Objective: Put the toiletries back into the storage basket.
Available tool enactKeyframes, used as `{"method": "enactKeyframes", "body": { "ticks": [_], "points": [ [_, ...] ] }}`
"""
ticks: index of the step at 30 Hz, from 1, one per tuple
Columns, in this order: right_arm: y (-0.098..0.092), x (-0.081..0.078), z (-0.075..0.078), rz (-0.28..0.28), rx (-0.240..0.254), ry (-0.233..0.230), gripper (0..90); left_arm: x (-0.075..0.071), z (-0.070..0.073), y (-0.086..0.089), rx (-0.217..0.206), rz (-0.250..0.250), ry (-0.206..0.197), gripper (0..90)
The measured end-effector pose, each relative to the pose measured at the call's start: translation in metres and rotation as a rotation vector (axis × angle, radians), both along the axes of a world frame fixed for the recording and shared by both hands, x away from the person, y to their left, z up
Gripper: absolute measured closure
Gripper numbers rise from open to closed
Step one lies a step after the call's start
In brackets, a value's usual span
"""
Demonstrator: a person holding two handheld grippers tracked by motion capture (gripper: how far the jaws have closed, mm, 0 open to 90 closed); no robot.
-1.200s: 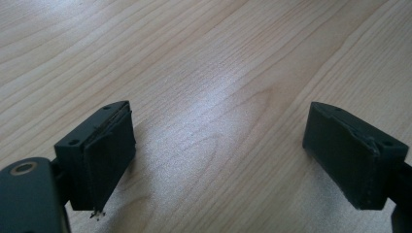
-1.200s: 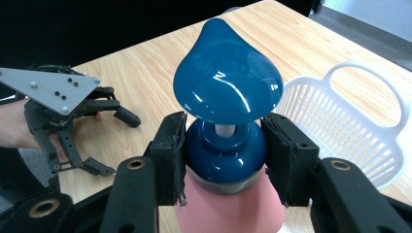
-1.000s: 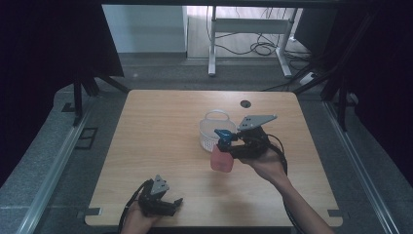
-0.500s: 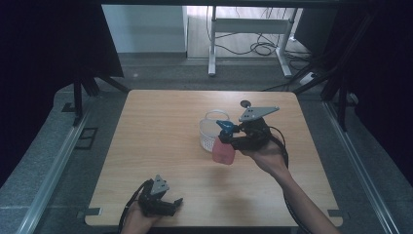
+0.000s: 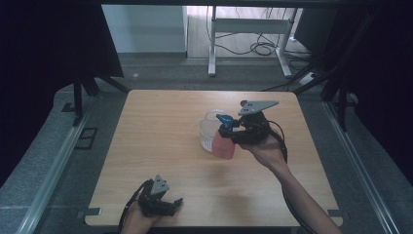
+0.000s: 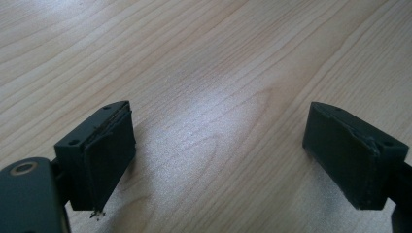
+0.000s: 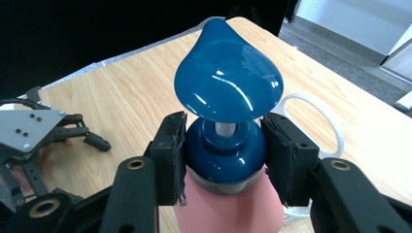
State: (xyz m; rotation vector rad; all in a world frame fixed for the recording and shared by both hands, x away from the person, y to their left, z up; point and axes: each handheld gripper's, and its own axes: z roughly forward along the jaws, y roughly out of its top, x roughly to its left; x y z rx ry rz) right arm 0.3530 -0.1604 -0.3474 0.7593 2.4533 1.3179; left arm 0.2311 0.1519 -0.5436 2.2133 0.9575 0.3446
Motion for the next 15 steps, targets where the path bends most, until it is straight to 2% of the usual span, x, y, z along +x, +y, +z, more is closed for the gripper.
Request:
{"method": "enactKeyframes", "body": {
  "ticks": [15],
  "points": [
    [0.005, 0.013, 0.008, -0.029, -0.008, -0.02, 52.3, 0.0, 0.0, 0.0, -0.001, 0.001, 0.001, 11.4]
  ]
}}
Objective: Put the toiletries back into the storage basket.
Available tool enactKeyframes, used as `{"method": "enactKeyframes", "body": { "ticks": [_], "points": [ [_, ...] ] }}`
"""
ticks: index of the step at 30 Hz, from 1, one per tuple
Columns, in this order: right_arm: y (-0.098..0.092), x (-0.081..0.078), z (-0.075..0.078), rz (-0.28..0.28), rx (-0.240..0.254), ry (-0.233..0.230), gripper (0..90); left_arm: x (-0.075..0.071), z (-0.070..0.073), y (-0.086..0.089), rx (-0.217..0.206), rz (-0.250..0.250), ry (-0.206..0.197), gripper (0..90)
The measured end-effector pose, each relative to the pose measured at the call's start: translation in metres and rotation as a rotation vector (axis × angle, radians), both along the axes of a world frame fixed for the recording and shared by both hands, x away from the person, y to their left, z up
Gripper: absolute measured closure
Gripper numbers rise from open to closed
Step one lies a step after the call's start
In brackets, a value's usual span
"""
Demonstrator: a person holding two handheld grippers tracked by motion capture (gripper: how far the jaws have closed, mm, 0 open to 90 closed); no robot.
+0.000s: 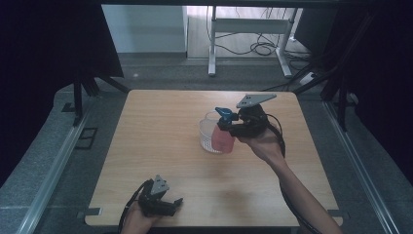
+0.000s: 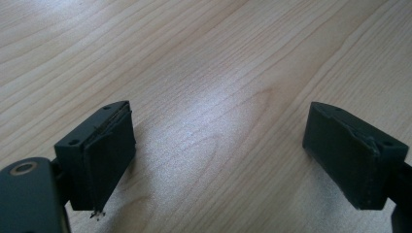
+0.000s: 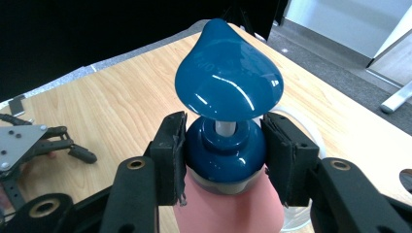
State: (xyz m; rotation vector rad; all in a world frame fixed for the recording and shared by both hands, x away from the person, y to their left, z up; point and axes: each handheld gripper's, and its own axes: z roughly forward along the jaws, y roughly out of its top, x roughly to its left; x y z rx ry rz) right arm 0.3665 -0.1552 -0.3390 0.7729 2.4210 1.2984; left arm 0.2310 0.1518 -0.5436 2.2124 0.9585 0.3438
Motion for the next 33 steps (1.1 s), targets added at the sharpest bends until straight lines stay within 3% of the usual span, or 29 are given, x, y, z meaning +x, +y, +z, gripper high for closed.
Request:
{"method": "enactKeyframes", "body": {
  "ticks": [33],
  "points": [
    [0.003, 0.035, 0.0, -0.087, -0.003, -0.041, 52.4, 0.0, 0.0, 0.0, -0.002, 0.001, -0.001, 11.4]
  ]
}}
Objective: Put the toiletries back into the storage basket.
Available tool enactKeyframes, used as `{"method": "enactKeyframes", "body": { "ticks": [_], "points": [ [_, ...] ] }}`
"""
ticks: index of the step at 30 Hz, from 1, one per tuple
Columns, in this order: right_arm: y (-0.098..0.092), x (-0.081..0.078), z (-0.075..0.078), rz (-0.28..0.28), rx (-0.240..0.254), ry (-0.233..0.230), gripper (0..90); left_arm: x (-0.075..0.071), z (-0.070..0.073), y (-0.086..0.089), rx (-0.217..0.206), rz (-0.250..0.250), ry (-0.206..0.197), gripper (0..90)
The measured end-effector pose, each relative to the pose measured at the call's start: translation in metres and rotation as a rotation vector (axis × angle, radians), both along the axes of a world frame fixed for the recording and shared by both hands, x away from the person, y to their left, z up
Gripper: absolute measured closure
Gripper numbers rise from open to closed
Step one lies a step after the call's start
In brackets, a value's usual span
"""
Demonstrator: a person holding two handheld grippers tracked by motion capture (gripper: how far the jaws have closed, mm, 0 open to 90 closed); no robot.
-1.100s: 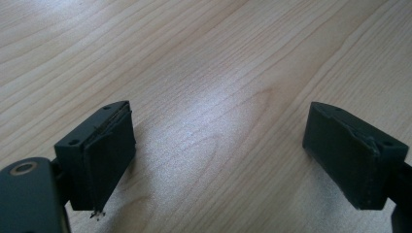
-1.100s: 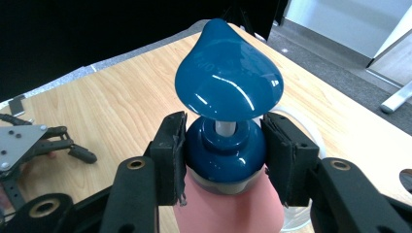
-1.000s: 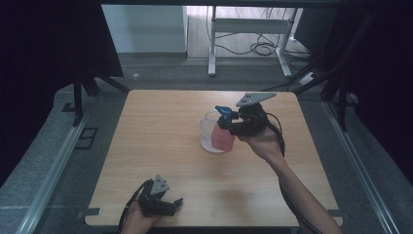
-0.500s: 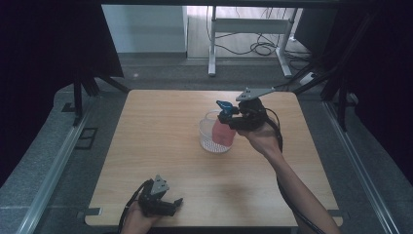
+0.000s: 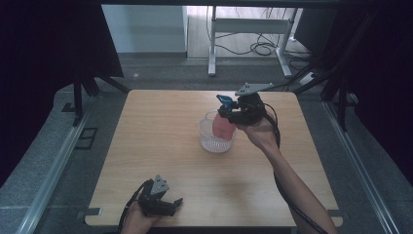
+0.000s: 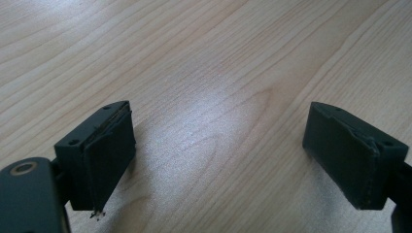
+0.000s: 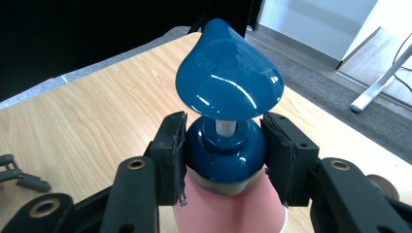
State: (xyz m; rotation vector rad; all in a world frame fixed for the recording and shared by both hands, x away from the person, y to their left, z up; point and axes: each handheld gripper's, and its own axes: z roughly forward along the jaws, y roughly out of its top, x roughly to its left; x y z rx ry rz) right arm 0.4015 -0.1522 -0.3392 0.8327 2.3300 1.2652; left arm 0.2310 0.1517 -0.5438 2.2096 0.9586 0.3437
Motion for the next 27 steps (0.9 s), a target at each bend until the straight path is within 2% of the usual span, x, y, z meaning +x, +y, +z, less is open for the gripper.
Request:
{"method": "enactKeyframes", "body": {
  "ticks": [27],
  "points": [
    [0.014, 0.017, -0.019, -0.015, -0.016, -0.008, 52.4, 0.0, 0.0, 0.0, 0.0, 0.0, -0.001, 11.4]
  ]
}}
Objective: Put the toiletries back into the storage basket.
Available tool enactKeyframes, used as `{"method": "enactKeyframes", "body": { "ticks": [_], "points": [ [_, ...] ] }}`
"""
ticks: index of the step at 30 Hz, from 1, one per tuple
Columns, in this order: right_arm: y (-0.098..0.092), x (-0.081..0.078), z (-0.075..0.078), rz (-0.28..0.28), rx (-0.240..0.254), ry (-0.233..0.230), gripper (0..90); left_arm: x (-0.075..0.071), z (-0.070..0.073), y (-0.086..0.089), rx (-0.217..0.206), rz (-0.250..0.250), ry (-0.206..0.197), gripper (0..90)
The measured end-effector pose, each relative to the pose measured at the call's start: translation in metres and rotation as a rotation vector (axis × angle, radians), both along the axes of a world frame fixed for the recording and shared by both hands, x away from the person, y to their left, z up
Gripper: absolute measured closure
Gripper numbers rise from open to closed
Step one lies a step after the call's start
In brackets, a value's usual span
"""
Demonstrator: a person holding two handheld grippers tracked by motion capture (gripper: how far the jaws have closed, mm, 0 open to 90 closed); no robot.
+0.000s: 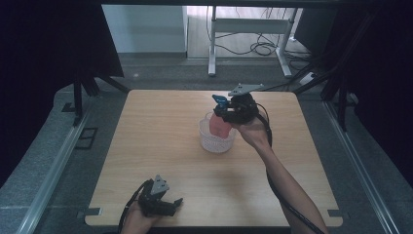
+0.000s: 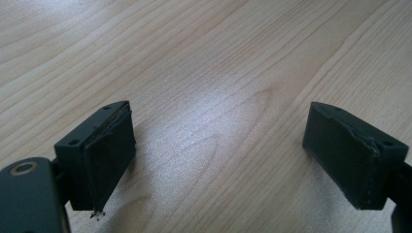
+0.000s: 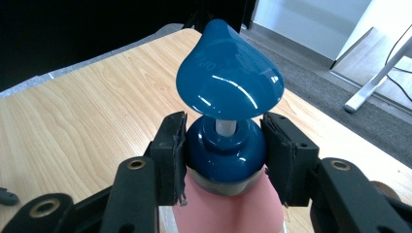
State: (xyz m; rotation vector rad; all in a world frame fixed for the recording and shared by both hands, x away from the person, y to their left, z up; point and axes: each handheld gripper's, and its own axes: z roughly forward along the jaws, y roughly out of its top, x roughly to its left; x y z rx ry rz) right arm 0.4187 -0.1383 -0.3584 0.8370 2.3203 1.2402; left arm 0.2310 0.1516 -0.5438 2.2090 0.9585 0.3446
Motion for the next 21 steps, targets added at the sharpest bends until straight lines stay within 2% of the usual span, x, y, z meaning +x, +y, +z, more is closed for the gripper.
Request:
{"method": "enactKeyframes", "body": {
  "ticks": [21],
  "points": [
    [0.005, 0.007, -0.026, -0.003, -0.014, 0.02, 52.4, 0.0, 0.0, 0.0, 0.002, 0.0, 0.003, 11.4]
  ]
}}
